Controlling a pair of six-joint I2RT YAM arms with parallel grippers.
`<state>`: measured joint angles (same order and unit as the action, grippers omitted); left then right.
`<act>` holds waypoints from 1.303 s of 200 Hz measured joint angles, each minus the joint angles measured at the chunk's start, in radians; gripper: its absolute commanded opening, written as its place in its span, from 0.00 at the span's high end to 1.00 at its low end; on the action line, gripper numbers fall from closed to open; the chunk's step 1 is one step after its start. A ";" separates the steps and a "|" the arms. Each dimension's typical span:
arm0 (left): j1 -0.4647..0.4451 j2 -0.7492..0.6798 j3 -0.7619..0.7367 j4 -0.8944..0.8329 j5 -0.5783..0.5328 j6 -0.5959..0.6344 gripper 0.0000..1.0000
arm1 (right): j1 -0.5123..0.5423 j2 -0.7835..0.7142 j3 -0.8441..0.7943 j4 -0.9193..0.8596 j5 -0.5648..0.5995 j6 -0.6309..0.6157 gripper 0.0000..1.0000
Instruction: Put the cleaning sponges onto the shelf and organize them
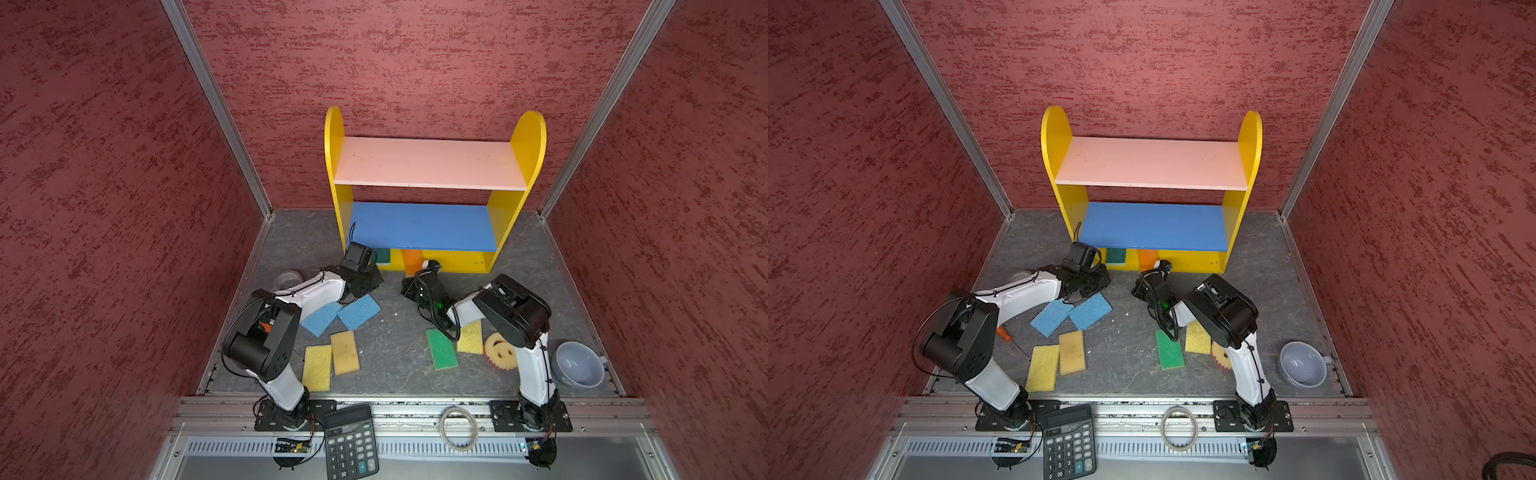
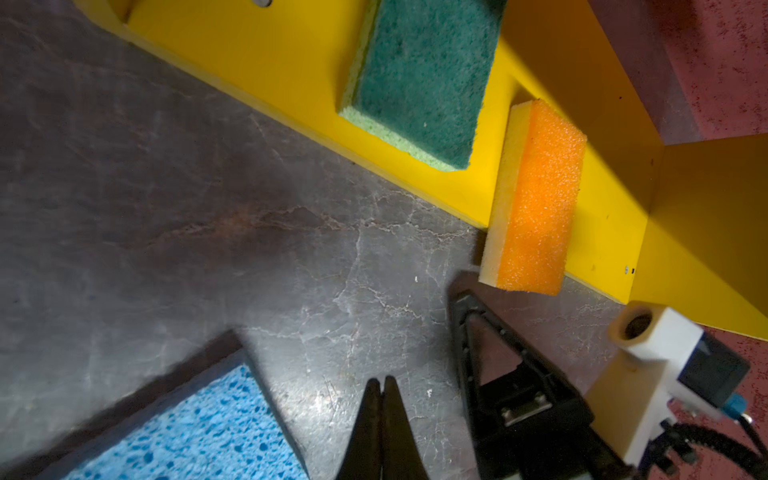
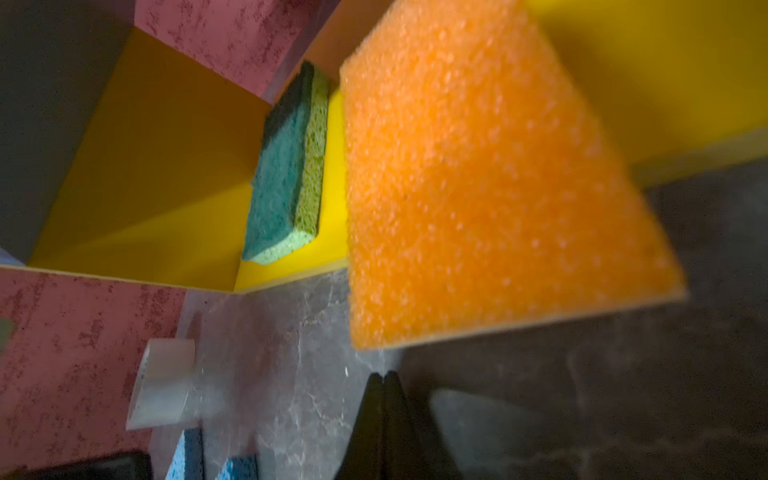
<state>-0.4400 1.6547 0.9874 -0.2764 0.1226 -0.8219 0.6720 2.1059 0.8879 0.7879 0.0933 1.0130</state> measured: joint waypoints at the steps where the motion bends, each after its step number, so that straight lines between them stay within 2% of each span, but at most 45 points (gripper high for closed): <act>1: 0.000 0.000 -0.001 0.000 0.000 0.000 1.00 | -0.001 0.001 0.001 0.002 0.000 0.001 1.00; 90: -0.036 -0.002 -0.023 -0.019 -0.019 -0.001 1.00 | -0.048 0.101 0.108 0.101 -0.057 0.034 1.00; 175: -0.070 -0.002 -0.017 -0.029 -0.023 -0.002 1.00 | -0.056 -0.011 -0.151 0.248 -0.067 0.082 1.00; 227: -0.087 -0.002 -0.017 -0.044 -0.027 -0.016 1.00 | -0.106 0.013 -0.188 0.374 -0.107 0.160 1.00; 260: -0.090 0.003 -0.017 -0.047 -0.028 -0.020 1.00 | -0.115 0.014 -0.189 0.375 -0.115 0.195 1.00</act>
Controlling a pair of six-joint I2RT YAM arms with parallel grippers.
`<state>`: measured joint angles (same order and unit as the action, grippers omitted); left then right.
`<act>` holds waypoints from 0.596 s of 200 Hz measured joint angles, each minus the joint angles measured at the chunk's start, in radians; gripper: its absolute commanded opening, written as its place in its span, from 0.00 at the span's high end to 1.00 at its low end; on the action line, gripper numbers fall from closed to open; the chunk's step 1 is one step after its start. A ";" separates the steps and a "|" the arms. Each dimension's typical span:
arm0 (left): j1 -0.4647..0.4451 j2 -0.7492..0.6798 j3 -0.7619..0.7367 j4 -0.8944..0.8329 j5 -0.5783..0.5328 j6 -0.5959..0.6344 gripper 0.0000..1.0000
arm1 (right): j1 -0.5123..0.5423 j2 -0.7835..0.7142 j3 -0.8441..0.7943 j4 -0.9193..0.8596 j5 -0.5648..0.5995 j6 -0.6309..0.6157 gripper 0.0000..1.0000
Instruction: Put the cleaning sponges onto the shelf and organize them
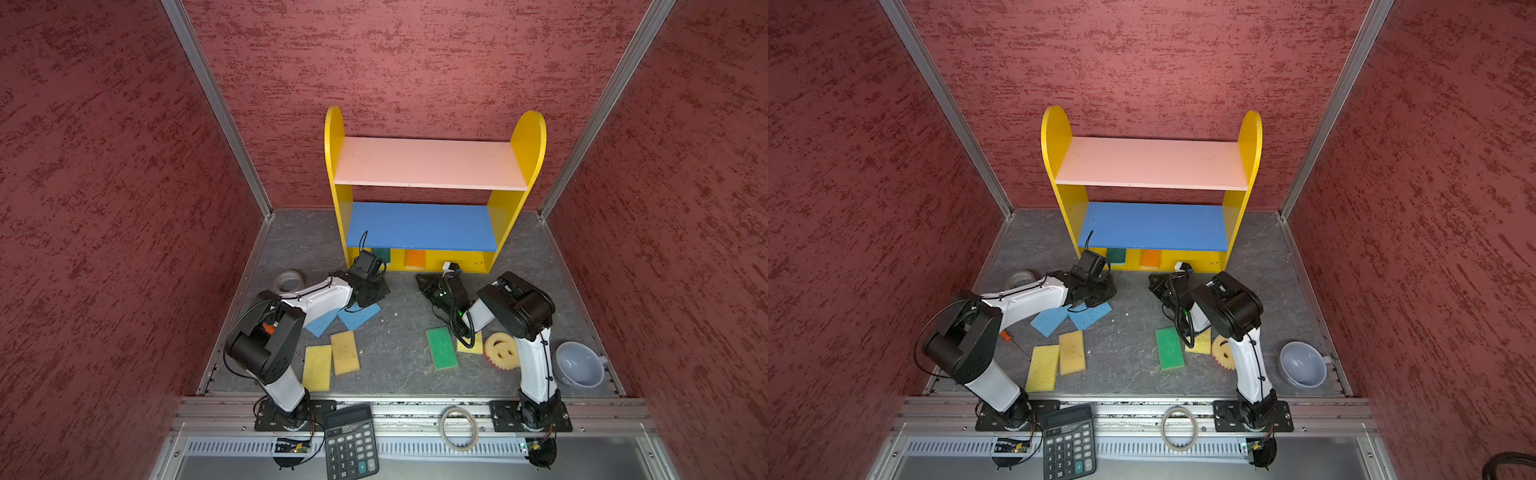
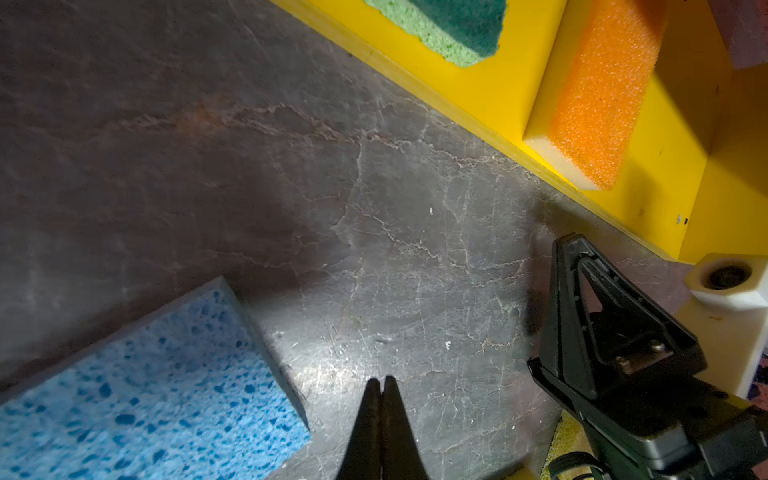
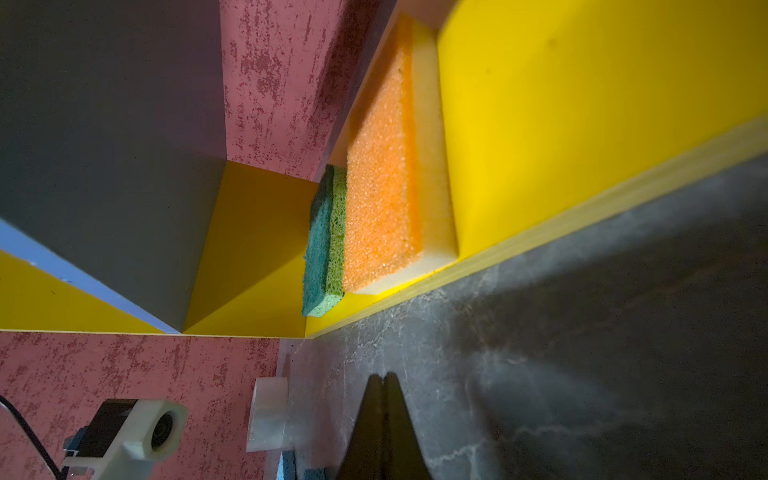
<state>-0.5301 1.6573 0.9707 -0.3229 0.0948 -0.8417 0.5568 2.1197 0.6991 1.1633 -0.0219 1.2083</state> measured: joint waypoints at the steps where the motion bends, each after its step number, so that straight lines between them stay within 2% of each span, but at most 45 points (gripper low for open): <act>1: 0.000 0.000 0.000 0.000 0.000 0.000 1.00 | 0.000 0.000 0.000 0.000 -0.001 0.001 1.00; 119: -0.007 -0.001 0.000 -0.003 -0.003 -0.003 1.00 | -0.020 -0.058 0.032 -0.217 0.018 0.120 1.00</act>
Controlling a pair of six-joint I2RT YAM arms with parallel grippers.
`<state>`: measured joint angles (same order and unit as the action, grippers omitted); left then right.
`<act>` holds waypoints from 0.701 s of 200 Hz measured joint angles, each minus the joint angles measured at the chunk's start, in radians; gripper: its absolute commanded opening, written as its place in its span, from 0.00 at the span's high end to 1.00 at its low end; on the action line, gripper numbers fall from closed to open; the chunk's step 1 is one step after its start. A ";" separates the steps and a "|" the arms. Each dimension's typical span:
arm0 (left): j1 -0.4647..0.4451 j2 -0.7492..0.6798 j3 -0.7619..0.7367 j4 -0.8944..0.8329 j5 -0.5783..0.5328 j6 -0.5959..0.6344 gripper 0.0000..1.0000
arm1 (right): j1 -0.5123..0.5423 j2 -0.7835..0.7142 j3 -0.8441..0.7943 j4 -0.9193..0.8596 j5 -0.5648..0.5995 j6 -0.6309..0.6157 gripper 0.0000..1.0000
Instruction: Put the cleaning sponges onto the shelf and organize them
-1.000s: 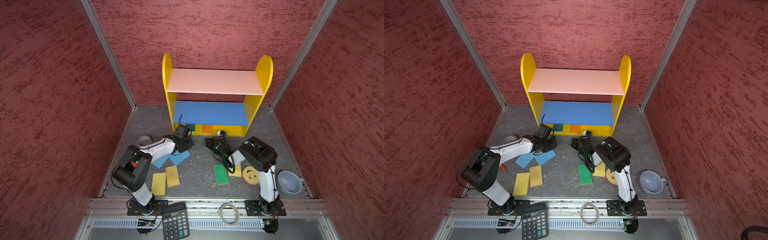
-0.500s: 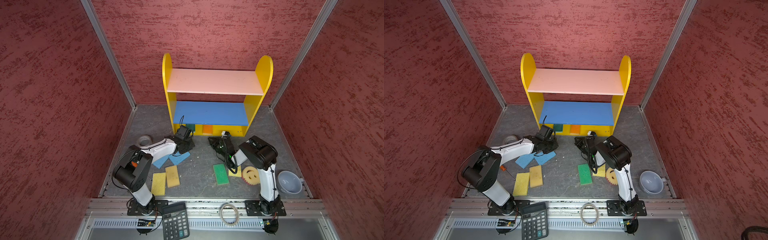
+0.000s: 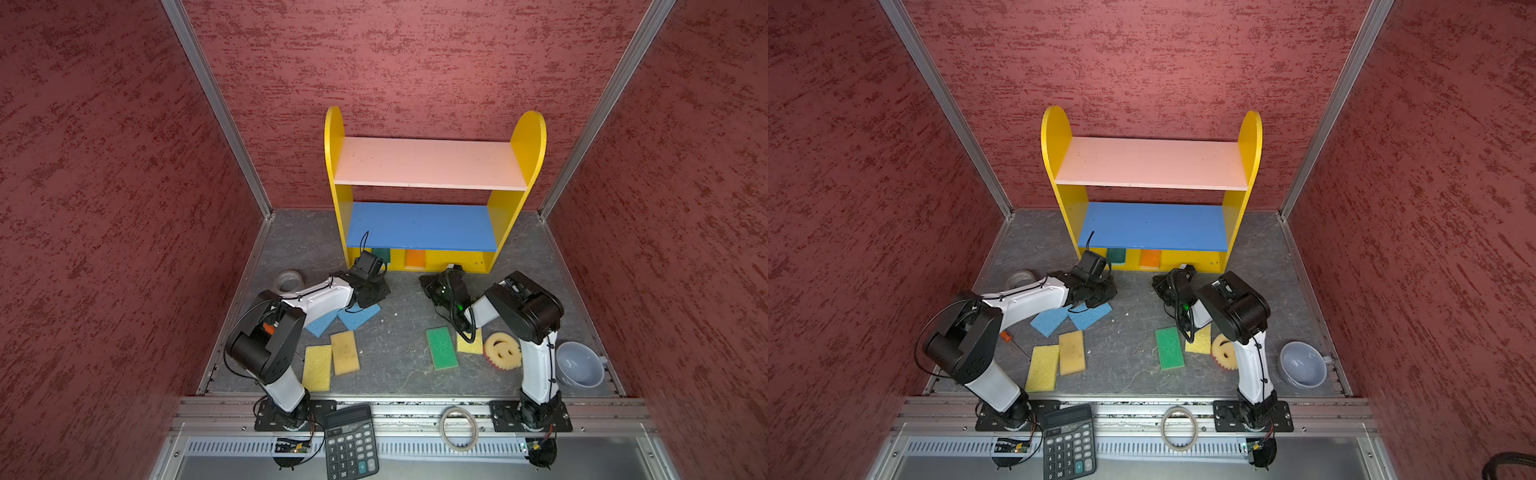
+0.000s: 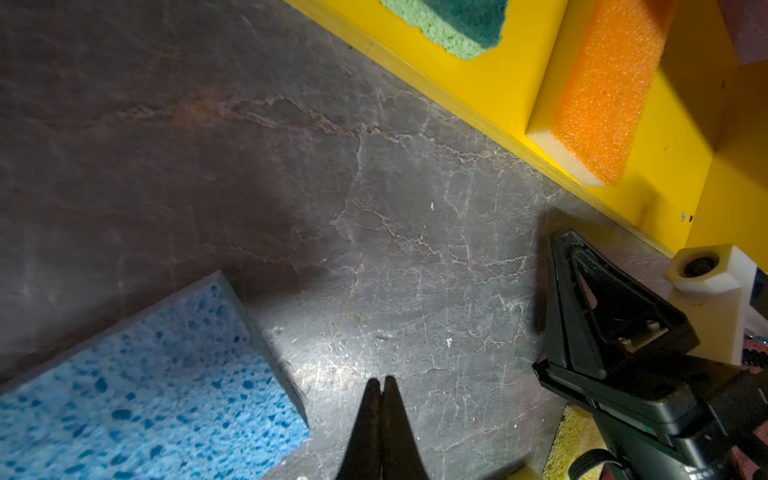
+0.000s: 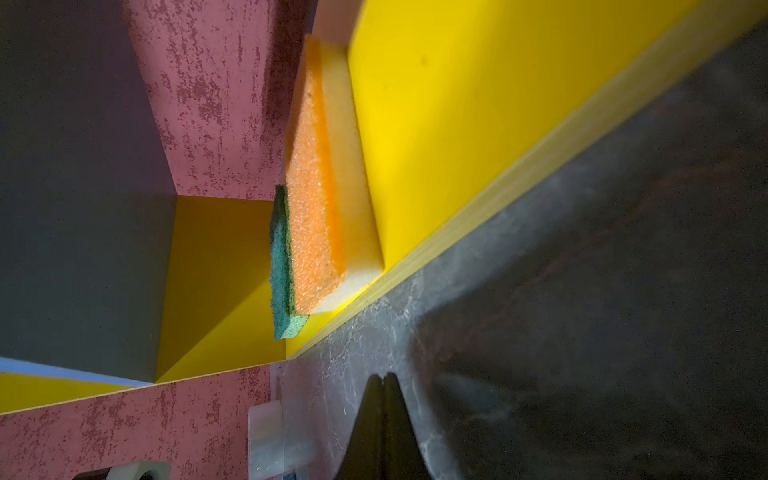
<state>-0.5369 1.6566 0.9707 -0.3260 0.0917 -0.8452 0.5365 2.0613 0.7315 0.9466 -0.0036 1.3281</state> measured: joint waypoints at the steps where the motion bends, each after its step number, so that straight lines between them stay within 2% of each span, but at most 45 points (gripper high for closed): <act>1: 0.000 0.000 0.000 0.000 0.000 0.000 1.00 | 0.000 0.000 0.001 -0.001 0.001 0.001 1.00; 140: -0.003 -0.002 -0.023 -0.003 -0.008 -0.008 1.00 | -0.010 0.071 0.034 0.124 0.103 0.103 1.00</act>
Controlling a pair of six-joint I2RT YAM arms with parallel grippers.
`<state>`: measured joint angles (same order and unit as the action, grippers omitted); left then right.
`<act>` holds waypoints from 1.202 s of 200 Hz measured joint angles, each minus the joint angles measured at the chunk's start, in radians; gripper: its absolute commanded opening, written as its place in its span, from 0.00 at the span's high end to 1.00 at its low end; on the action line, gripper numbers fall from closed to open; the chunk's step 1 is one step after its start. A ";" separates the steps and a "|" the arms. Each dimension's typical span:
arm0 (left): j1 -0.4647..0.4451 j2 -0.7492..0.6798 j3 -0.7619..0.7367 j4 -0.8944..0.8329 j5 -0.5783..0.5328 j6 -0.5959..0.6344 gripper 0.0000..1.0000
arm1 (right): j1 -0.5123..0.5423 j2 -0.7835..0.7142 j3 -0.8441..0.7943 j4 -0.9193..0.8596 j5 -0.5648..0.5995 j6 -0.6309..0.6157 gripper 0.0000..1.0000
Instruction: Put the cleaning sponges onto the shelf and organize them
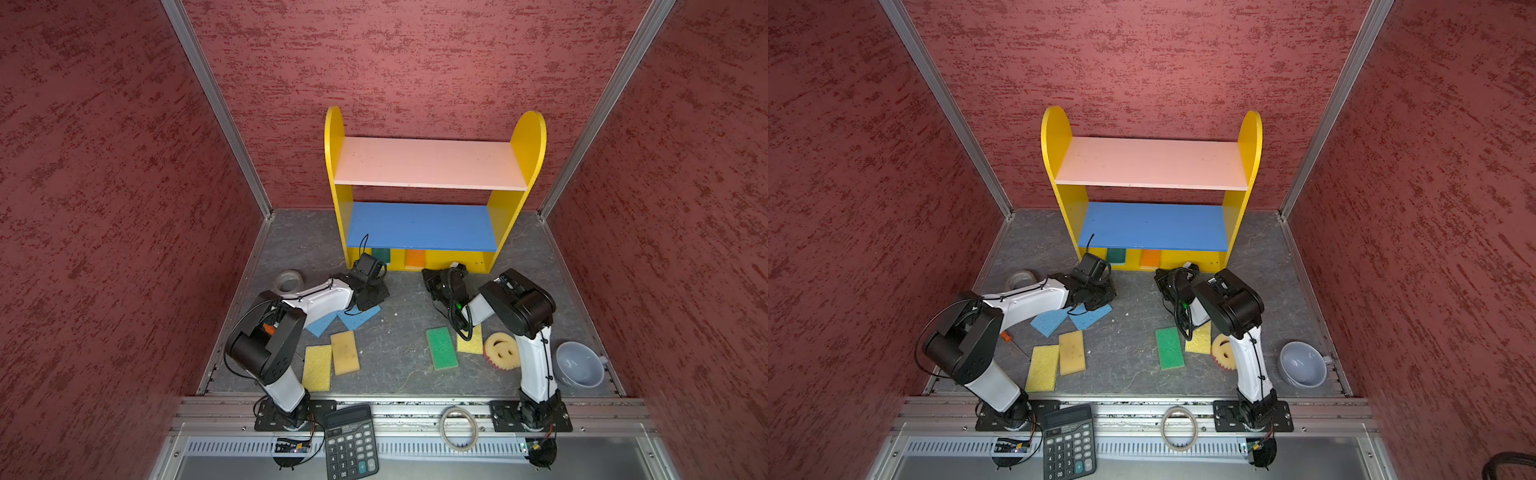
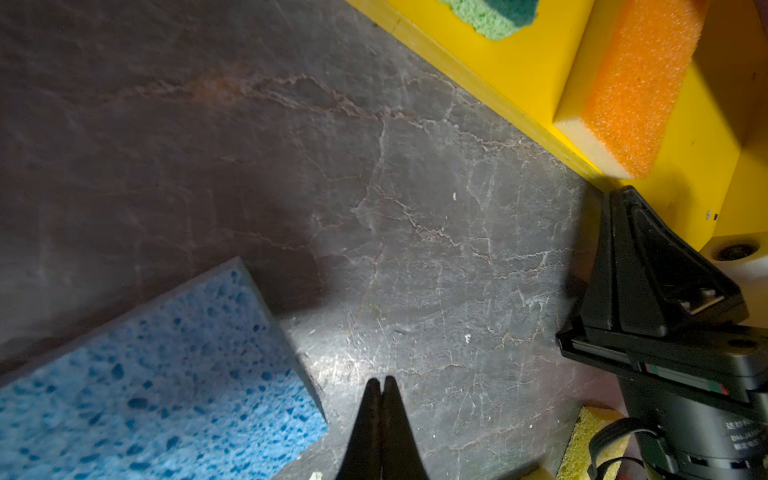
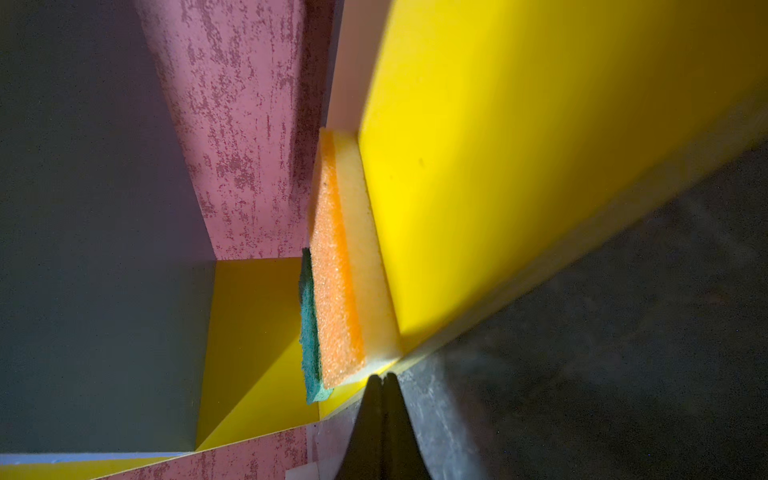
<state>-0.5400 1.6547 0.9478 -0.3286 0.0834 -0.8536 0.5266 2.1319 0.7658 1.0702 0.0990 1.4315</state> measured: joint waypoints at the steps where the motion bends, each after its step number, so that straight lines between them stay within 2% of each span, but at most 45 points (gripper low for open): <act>1: 0.000 0.000 0.000 0.000 0.000 0.000 1.00 | 0.000 0.000 0.000 0.000 0.000 0.000 1.00; 240: -0.023 0.000 0.000 0.000 -0.006 -0.006 1.00 | 0.000 0.054 0.043 0.064 0.084 0.062 1.00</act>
<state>-0.5632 1.6547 0.9478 -0.3286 0.0769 -0.8597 0.5266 2.1860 0.8093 1.1343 0.1825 1.4933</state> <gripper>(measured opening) 0.054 0.041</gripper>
